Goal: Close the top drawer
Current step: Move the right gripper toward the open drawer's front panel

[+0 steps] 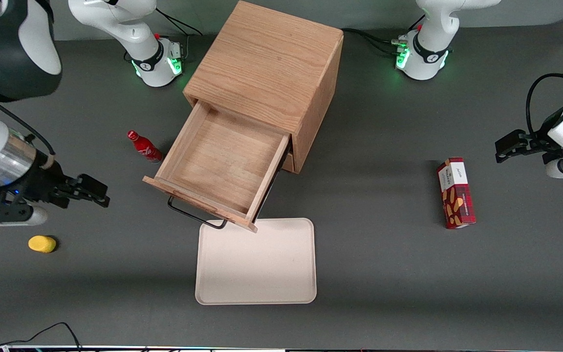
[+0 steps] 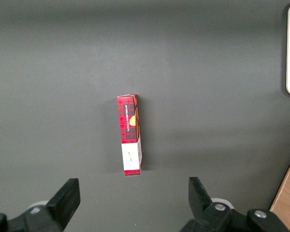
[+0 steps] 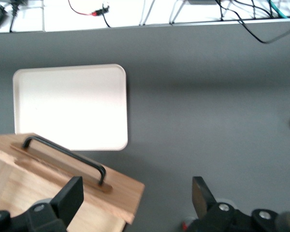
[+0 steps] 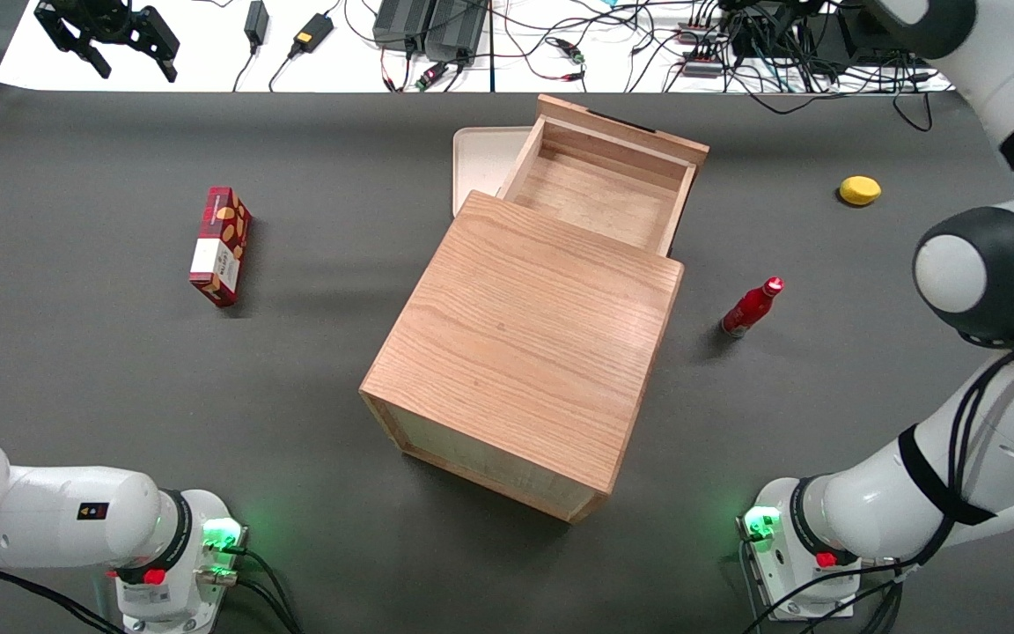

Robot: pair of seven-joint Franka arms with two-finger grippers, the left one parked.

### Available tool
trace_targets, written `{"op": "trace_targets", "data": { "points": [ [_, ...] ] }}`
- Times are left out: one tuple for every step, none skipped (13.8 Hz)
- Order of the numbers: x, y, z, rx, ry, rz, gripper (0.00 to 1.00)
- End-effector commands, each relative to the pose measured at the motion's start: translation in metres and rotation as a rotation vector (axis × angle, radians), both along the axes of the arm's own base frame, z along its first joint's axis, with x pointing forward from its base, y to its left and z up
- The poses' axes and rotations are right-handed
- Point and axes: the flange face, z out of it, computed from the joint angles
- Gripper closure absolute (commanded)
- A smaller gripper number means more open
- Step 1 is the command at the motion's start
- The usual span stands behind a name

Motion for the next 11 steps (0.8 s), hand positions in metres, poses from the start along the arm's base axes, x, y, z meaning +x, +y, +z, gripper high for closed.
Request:
{"op": "trace_targets", "data": {
  "points": [
    [0.021,0.012,-0.004,0.041,-0.050,-0.026,0.00],
    [0.022,0.018,-0.006,0.046,-0.064,-0.010,0.00],
    [0.023,0.027,-0.010,0.049,-0.066,0.010,0.00],
    [0.023,0.036,-0.013,0.045,-0.065,0.034,0.00],
    [0.025,0.038,-0.019,0.024,-0.063,0.074,0.00],
    [0.025,0.037,-0.019,-0.014,-0.076,0.150,0.00],
    [0.028,0.036,-0.024,-0.063,-0.080,0.232,0.00],
    [0.030,0.034,-0.026,-0.115,-0.088,0.310,0.00],
    [0.031,0.039,-0.025,-0.170,-0.111,0.388,0.00],
    [0.031,0.040,-0.024,-0.220,-0.123,0.442,0.00],
    [0.031,0.044,-0.025,-0.253,-0.125,0.464,0.00]
  ]
}}
